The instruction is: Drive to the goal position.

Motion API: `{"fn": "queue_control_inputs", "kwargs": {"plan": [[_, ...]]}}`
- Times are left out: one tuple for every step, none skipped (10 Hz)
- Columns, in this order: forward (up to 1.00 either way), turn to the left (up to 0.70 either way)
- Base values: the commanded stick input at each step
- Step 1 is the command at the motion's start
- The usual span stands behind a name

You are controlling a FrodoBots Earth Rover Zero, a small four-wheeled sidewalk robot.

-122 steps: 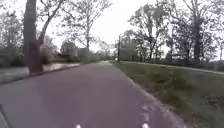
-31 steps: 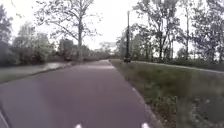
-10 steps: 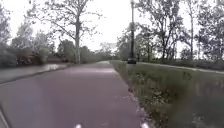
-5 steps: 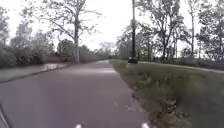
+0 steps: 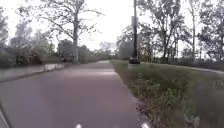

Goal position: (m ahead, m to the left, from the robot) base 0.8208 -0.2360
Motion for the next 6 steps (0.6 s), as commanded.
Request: {"fn": "queue_control_inputs", "kwargs": {"plan": [[1.0, 0.0], [1.0, 0.0], [1.0, 0.0], [1.0, 0.0], [1.0, 0.0], [1.0, 0.0]]}}
